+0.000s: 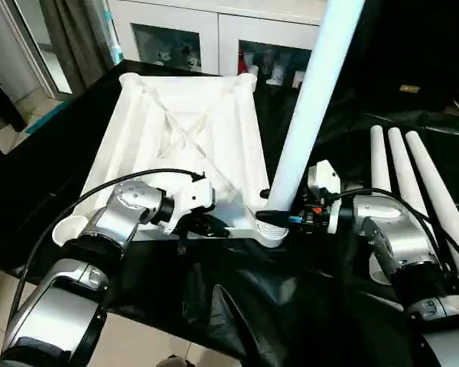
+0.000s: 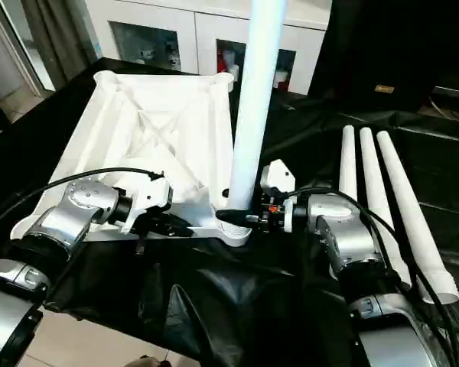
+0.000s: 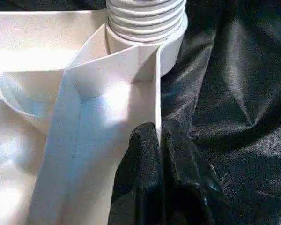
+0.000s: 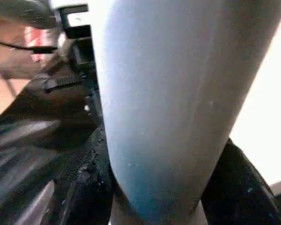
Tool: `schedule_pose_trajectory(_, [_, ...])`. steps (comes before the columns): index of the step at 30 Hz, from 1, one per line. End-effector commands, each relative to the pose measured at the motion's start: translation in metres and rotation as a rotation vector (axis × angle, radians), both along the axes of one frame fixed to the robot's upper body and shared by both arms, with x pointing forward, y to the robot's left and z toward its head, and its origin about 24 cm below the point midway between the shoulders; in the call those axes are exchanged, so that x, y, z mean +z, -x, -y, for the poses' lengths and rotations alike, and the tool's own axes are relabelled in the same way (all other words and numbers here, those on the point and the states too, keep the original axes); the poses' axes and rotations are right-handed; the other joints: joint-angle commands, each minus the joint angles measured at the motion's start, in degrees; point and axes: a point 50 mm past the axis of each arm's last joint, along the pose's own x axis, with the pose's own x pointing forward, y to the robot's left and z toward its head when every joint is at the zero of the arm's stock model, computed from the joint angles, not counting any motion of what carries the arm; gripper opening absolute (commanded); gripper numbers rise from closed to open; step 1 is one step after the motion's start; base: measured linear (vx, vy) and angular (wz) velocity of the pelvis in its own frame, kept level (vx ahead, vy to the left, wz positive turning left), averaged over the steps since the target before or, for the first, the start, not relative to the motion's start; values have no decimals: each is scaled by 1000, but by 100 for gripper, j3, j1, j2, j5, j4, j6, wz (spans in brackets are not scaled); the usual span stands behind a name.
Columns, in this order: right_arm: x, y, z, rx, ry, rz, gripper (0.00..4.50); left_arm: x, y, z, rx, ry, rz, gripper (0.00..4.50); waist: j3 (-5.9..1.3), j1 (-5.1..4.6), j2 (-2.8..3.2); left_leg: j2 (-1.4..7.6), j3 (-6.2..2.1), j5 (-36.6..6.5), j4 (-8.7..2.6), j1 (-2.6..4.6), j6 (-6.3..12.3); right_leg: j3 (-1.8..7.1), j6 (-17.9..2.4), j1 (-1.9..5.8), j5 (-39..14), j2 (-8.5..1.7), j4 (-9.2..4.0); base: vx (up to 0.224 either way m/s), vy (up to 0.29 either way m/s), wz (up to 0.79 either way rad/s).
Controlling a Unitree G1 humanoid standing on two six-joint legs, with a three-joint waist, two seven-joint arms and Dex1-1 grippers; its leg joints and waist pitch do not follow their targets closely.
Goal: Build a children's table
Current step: Rotate leg to tighten
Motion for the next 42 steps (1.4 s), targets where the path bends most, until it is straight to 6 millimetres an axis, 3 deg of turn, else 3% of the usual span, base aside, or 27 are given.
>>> schedule_pose_trajectory(1, [-50,12,5,-125,128,-183,191,15,-15,0,109,4,85,0,-305,2,13,434,-169,-884,-369,58,323,336,-1416,230,-656,-629,-390,0,0,0])
schedule_pose_trajectory(3, [-55,4,6,-255,151,-175,191,16,-20,2,165,7,87,0,-277,-40,7,407,-185,-1145,-401,77,117,350,-1320,221,-1306,-634,-452,-51,-2,-1])
schedule_pose_trajectory(4, [-57,1,7,-309,165,-174,191,16,-22,3,190,10,88,0,-270,-56,12,403,-214,-1197,-419,52,47,351,-1223,240,-1623,-649,-479,-63,4,-6])
schedule_pose_trajectory(6, [-60,-9,6,-471,161,-186,191,18,-28,10,265,8,92,0,-247,-92,14,394,-222,-1281,-433,35,4,351,-1106,220,-1922,-646,-518,-63,7,-8])
schedule_pose_trajectory(7, [-60,-9,6,-471,161,-186,191,18,-28,10,265,8,92,0,-238,-115,17,391,-221,-1345,-438,43,-23,355,-1090,204,-2043,-644,-531,0,0,0])
schedule_pose_trajectory(9, [-63,-20,3,-687,139,-227,191,19,-38,21,381,-5,92,0,-252,-148,31,384,-222,-1339,-428,86,-64,370,-1127,170,-1959,-637,-549,0,0,0])
schedule_pose_trajectory(15, [-65,-31,-10,-894,127,-278,191,20,-49,43,550,-30,102,0,-267,-166,32,346,-198,-1284,-402,72,21,356,-1194,178,-1697,-611,-552,0,0,0])
schedule_pose_trajectory(18, [-63,-34,-23,-889,122,-276,191,21,-48,56,548,-10,93,0,-289,-145,30,353,-207,-1089,-398,26,142,342,-1254,221,-1287,-607,-509,0,0,0])
schedule_pose_trajectory(22, [-62,-34,-29,-873,144,-258,191,19,-47,59,543,-10,86,0,-313,-150,25,351,-197,-888,-372,7,283,336,-1403,249,-735,-611,-450,0,0,0])
schedule_pose_trajectory(25, [-63,-34,-30,-878,150,-266,191,18,-47,59,545,-13,84,0,-317,-152,28,356,-198,-855,-373,7,320,332,-1432,257,-661,-609,-440,0,0,0])
schedule_pose_trajectory(28, [-64,-34,-33,-883,129,-305,191,17,-47,58,550,-17,80,0,-299,-160,23,358,-195,-1029,-382,25,283,340,-1409,242,-983,-623,-480,0,0,0])
schedule_pose_trajectory(29, [-63,-34,-33,-876,119,-307,247,17,-47,57,547,-15,81,0,-292,-159,24,364,-199,-1103,-390,30,259,341,-1384,238,-1126,-623,-493,0,0,0])
schedule_pose_trajectory(37, [-51,-41,-37,-831,77,-259,310,18,-45,58,485,10,106,0,-311,-161,15,364,-203,-1027,-389,18,292,340,-1382,250,-1037,-618,-478,0,0,0])
schedule_pose_trajectory(38, [-51,-41,-37,-831,77,-259,310,18,-45,58,485,10,106,0,-319,-158,16,362,-200,-974,-381,8,305,344,-1399,257,-951,-624,-470,0,0,0])
schedule_pose_trajectory(39, [-40,-45,-37,-787,27,-225,338,19,-43,59,443,46,126,0,-354,-147,-5,361,-199,-763,-357,-16,387,340,-1462,289,-571,-634,-423,0,0,0])
schedule_pose_trajectory(42, [-30,-48,-34,-753,-22,-195,357,20,-41,58,410,79,135,0,-421,-120,12,379,-184,-469,-316,-18,529,324,-1599,314,83,-625,-330,0,0,0])
